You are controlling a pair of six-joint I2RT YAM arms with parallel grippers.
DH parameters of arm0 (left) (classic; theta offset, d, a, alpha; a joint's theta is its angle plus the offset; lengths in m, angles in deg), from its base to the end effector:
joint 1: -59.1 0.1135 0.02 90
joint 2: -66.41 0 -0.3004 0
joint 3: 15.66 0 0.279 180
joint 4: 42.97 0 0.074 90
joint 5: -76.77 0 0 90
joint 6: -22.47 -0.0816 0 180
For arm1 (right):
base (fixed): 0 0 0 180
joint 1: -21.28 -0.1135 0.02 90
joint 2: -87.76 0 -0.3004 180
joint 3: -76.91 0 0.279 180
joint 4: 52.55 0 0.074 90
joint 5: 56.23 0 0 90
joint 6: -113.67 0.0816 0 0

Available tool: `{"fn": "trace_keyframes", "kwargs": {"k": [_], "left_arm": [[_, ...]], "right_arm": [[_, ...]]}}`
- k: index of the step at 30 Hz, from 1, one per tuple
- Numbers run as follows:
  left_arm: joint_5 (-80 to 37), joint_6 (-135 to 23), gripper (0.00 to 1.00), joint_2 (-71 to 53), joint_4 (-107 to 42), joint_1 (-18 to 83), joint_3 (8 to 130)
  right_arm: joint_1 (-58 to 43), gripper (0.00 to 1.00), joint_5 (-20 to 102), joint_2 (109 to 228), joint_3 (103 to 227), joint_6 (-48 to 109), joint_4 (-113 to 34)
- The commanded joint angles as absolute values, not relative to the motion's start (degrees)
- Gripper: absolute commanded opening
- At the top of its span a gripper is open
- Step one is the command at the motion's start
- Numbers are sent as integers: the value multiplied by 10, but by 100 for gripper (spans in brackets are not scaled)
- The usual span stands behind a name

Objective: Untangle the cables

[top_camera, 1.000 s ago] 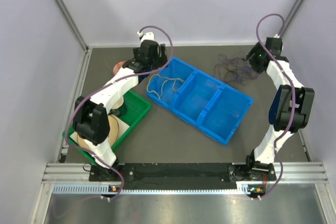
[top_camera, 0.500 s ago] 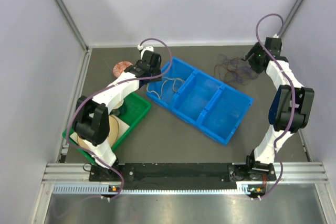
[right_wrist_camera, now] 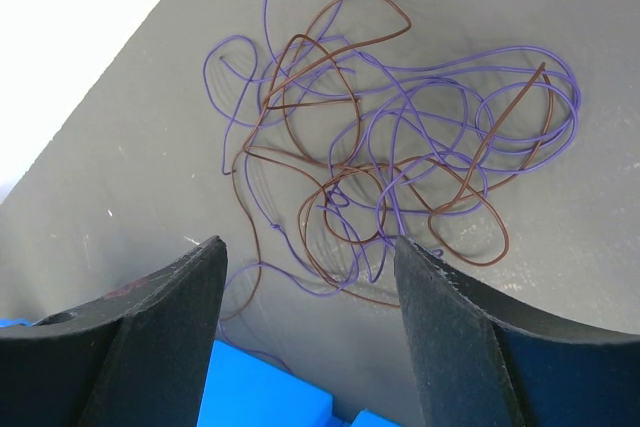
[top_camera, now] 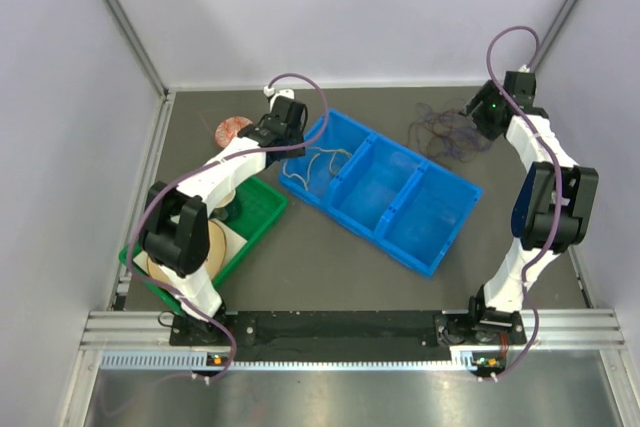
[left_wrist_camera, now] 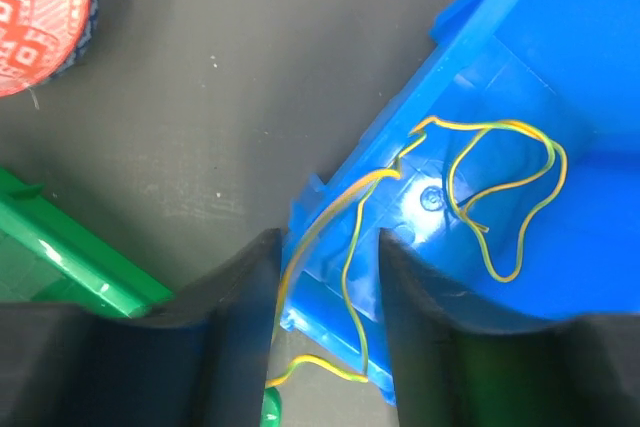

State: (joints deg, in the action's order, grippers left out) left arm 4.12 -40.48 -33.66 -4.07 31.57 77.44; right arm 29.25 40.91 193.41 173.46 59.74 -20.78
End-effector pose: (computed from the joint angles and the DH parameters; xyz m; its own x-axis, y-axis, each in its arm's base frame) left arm 0.4149 -0.1888 0.2664 -0.6838 -0.1331 -0.7175 -0.0605 0.9902 -0.1260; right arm 0.4903 -0.0584 0.2572 -0.4976 0.6596 -0.5633 0.4175 0.7514 0.5110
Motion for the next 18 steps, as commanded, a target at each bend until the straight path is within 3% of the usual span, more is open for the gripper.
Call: {"fn": "trace_keyframes", "kwargs": {"k": [1, 3, 10, 18], "left_arm": [[31, -405, 35, -343, -44, 314, 801], [31, -404, 24, -339, -46, 314, 801], [17, -410, 0, -332, -49, 314, 809], [-86, -400, 0, -361, -123, 290, 809]], "right_arm": [[288, 67, 412, 1938, 1745, 600, -219], [288, 67, 411, 1936, 1745, 599, -219], [288, 67, 412, 1933, 1744, 601, -219], [288, 66, 405, 1924, 1738, 598, -219]]}}
